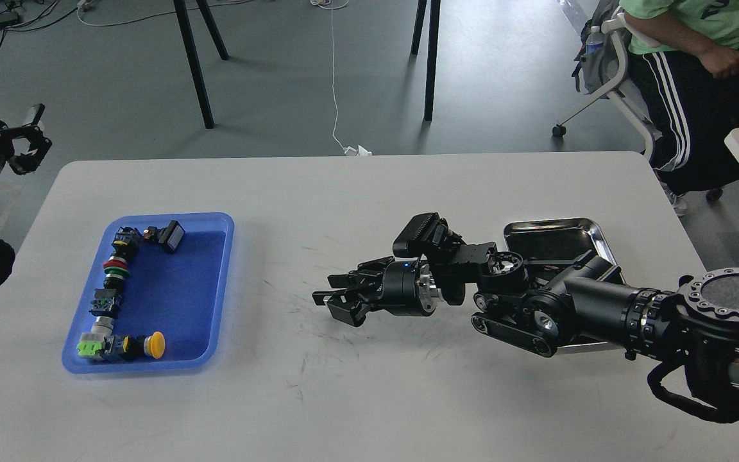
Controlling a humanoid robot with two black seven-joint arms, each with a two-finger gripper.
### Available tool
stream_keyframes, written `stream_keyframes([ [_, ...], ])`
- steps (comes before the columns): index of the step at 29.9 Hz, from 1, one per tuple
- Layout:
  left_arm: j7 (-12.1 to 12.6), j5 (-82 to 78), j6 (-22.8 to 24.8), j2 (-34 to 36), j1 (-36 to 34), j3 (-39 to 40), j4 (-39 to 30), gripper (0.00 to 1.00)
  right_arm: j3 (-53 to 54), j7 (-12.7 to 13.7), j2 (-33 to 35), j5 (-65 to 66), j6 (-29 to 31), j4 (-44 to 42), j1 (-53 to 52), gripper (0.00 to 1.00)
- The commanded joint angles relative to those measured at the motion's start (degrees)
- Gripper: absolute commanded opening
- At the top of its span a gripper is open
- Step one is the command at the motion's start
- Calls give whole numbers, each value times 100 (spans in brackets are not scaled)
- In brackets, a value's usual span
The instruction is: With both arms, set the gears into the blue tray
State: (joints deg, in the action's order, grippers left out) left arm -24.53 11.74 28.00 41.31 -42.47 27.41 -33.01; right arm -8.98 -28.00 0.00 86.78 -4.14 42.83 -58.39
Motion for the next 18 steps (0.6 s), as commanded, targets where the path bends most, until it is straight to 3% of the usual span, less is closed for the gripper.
stream_keyframes([
  [1, 202, -22, 0, 52, 10, -34, -91, 98, 395, 0, 0, -12, 10, -38, -6, 58],
  [3, 535, -5, 0, 70, 2, -25, -83, 98, 659, 0, 0, -38, 54, -73, -6, 64],
  [6, 1229, 13, 0, -18, 10, -17, -91, 99, 932, 0, 0, -449, 72, -222, -49, 72],
  [8, 1249, 39, 0, -18, 45, 45, -240, 99, 985, 0, 0, -888, 80, -284, -102, 76],
  [18, 1249, 311, 0, -352, 290, 562, -320, 98, 1767, 0, 0, -2216, 142, -793, -585, 79],
])
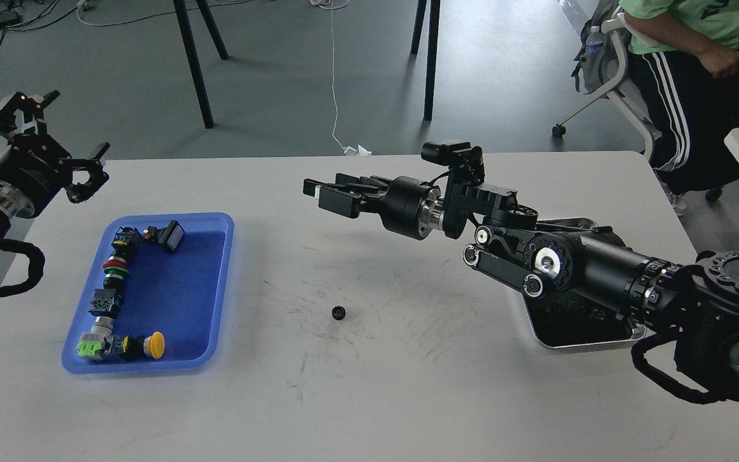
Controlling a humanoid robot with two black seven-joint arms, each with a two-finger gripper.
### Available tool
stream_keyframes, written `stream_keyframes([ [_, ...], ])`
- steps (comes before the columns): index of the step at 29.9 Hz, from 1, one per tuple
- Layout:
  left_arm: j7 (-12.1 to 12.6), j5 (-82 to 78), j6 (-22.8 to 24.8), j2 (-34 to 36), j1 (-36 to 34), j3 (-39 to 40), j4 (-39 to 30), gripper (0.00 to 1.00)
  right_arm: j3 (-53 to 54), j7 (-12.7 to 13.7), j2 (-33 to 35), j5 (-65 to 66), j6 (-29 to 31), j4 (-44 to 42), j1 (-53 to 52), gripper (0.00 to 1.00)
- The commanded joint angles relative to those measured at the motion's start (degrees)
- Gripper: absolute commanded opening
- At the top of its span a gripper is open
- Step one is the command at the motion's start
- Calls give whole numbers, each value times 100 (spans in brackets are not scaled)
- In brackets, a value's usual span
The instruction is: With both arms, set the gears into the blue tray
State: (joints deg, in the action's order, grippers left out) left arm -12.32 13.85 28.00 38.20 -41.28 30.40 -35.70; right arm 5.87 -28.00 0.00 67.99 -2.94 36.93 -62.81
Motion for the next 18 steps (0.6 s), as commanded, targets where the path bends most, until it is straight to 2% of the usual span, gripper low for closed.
stream_keyframes([
  [1, 28, 118, 0, -49, 243, 369, -51, 98, 335, 0, 0, -505, 47, -256, -188, 79],
  [9, 133, 310, 0, -128, 525, 765, -77, 99, 476, 0, 0, -1920, 39, -739, -355, 80],
  [16, 19, 646, 0, -313, 850, 1485, -68, 98, 748, 0, 0, -2308, -14, -915, -364, 81],
  [18, 80, 671, 0, -357, 894, 1547, -34, 98, 766, 0, 0, -2317, -14, -915, -364, 81],
])
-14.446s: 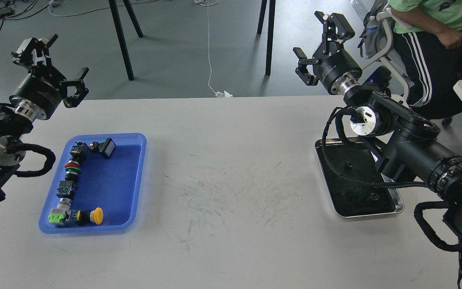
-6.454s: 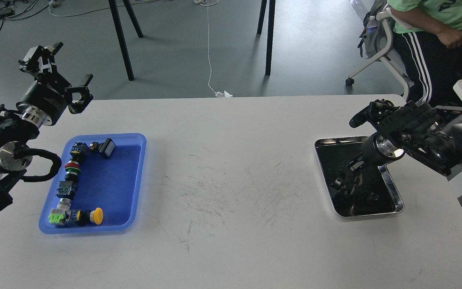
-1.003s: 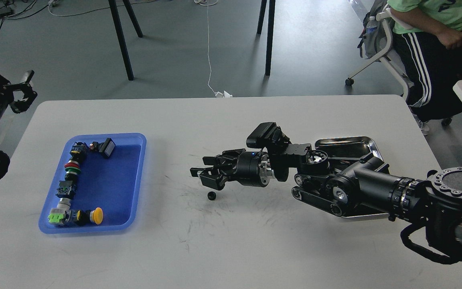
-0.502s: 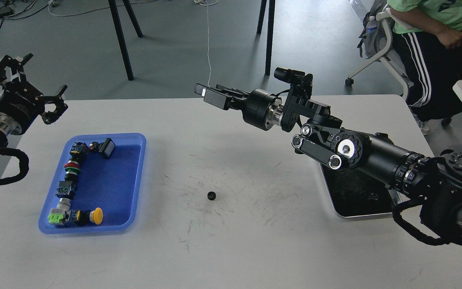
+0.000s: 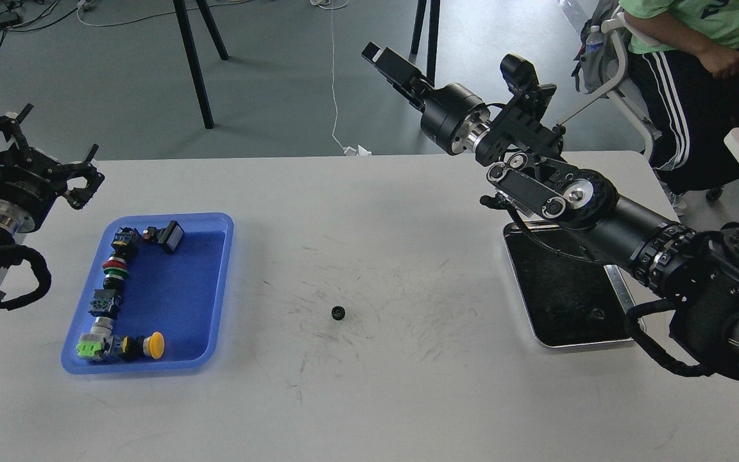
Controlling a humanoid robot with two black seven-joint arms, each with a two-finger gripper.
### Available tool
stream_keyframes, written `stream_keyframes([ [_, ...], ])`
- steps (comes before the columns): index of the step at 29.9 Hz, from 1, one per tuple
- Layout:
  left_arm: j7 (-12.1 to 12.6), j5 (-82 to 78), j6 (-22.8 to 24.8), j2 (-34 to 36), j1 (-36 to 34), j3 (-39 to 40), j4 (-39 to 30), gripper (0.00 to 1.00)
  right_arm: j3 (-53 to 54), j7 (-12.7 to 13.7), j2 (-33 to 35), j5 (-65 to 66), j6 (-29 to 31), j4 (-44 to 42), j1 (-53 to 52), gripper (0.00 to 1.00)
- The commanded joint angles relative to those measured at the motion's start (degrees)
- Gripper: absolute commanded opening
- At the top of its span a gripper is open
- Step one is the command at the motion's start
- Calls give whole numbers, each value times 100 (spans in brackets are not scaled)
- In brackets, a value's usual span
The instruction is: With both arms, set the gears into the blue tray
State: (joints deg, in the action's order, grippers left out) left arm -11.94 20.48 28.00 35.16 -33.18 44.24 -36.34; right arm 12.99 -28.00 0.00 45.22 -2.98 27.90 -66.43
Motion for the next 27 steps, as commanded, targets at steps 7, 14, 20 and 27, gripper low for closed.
stream_keyframes([
  [7, 51, -176, 0, -203, 188, -423, -127, 98, 177, 0, 0, -40, -18, -22, -2, 81],
  [14, 69, -1431, 0, 368, -101, -988, -610, 98, 230, 0, 0, -40, -18, -22, 51, 81],
  [20, -272, -691, 0, 808, -33, -602, -698, 97, 247, 0, 0, -40, -27, -21, 77, 81],
  [27, -406, 738, -48, 1080, 796, 286, -1895, 98, 291, 0, 0, -40, -45, -21, 112, 81],
])
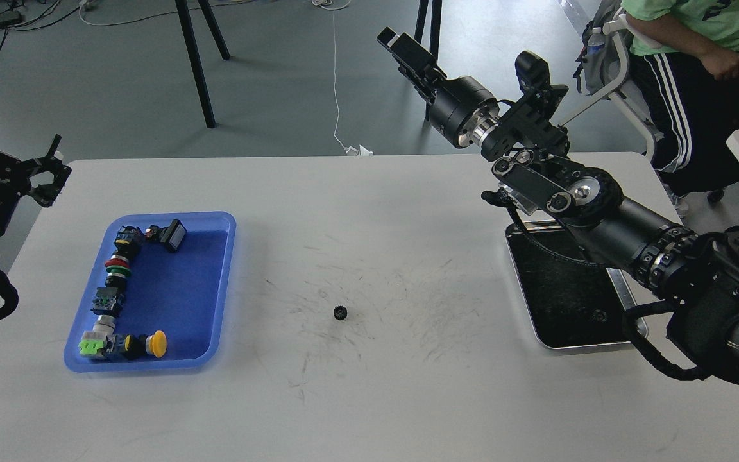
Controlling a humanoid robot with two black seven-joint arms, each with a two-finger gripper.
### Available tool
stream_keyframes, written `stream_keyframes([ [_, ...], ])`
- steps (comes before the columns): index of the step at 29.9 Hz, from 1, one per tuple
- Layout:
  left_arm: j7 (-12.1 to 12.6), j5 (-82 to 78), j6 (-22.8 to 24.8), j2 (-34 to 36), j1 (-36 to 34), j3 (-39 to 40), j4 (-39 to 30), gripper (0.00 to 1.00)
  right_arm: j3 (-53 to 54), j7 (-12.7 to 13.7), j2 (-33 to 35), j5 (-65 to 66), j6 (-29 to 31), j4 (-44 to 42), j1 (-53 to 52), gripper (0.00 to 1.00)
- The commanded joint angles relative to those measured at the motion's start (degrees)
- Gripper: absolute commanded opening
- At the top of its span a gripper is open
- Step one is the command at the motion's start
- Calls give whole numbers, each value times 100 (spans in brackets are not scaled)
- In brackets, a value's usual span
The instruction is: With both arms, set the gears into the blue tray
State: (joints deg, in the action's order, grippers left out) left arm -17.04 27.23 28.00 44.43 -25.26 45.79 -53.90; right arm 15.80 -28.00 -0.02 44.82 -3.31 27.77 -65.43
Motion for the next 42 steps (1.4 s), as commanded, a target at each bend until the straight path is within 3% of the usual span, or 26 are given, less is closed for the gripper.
stream_keyframes([
  [1, 148, 98, -31, 197, -118, 106, -42, 98, 11, 0, 2, 1, -12, 0, 13, 81],
  [5, 96, -33, -119, 285, -330, -236, -436, 98, 20, 0, 2, 1, -3, 0, 22, 81],
  [12, -62, -1254, -110, 197, -462, -1133, -507, 98, 55, 0, 2, 1, -21, 0, 22, 81],
  [16, -62, -1404, -119, 512, -646, -1432, -894, 98, 143, 0, 2, 1, -100, 9, 74, 81],
  [19, -80, -1431, -355, 444, -821, -1950, -692, 98, 143, 0, 2, 1, -109, 9, 92, 81],
  [25, -36, -1273, -462, 416, -963, -2048, -797, 99, 178, 0, 2, -8, -170, 9, 127, 81],
  [28, -185, -1299, -427, 505, -972, -2030, -850, 99, 204, 0, 2, 1, -179, 9, 127, 81],
  [32, -817, -1833, -375, 671, -1111, -2101, -894, 98, 213, 0, 2, 0, -214, 9, 136, 81],
  [34, -1002, -2124, -444, 803, -1235, -2179, -929, 98, 213, 0, 2, -8, -214, 9, 145, 81],
  [42, -1082, -3021, -646, 1225, -2263, -3559, -1360, 98, 433, 0, 2, -499, -223, -9, 259, 88],
])
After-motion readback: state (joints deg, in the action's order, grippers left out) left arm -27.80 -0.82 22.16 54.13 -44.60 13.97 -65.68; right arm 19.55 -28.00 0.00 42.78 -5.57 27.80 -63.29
